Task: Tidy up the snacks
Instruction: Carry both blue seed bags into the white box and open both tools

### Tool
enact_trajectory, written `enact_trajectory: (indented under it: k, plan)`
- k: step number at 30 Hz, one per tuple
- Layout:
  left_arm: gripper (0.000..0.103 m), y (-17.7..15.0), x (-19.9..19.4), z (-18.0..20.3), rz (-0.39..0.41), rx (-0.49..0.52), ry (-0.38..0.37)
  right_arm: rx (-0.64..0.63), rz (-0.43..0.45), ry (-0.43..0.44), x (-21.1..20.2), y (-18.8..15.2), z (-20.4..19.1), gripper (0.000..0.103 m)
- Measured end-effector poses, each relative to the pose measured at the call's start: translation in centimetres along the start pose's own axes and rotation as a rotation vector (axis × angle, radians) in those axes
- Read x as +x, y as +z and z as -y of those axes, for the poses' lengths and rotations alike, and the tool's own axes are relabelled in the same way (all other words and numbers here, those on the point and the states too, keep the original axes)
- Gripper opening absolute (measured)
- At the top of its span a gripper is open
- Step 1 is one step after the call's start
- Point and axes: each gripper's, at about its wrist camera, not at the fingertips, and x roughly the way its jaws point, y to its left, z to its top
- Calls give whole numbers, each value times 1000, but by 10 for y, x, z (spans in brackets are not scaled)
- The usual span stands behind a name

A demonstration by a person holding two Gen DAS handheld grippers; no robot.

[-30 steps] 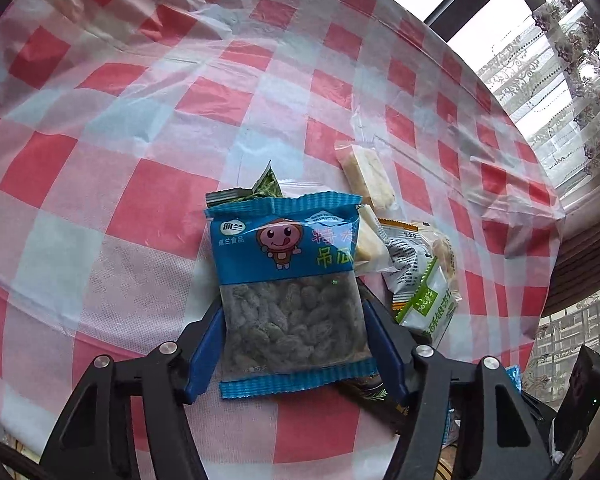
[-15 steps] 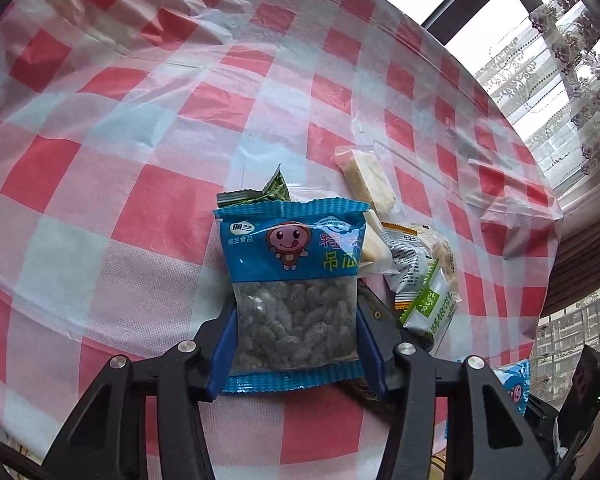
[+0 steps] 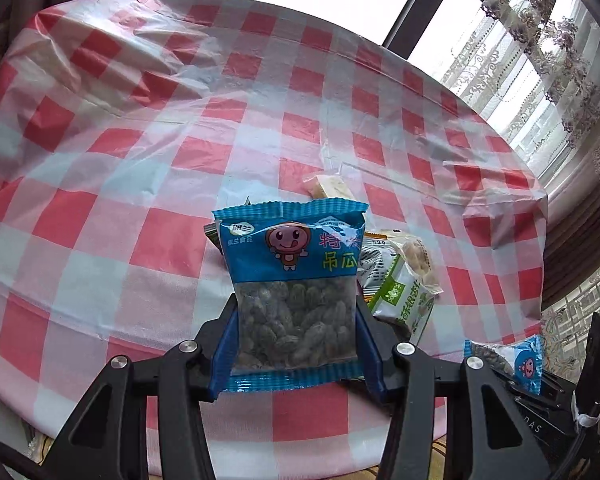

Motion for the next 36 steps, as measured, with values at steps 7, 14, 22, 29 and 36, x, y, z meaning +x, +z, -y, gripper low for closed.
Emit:
enact_trajectory:
  k: [7,14,22,29,36]
  plan:
    - [53,-6,-20,28,34,84,-23,50,29,-3,-17,-5,15,31]
    - [53,-16,-31,63,30,150,-71,112,56,-28,-35,-16,42,31]
    - [53,-35,-34,115,1,246,-149,183,79,-79,-56,-35,77,31]
    - [53,-47,-36,148,-13,309,-189,245,88,-121,-70,-56,108,31]
    - [53,-61,-38,182,-42,386,-238,308,87,-160,-81,-80,138,31]
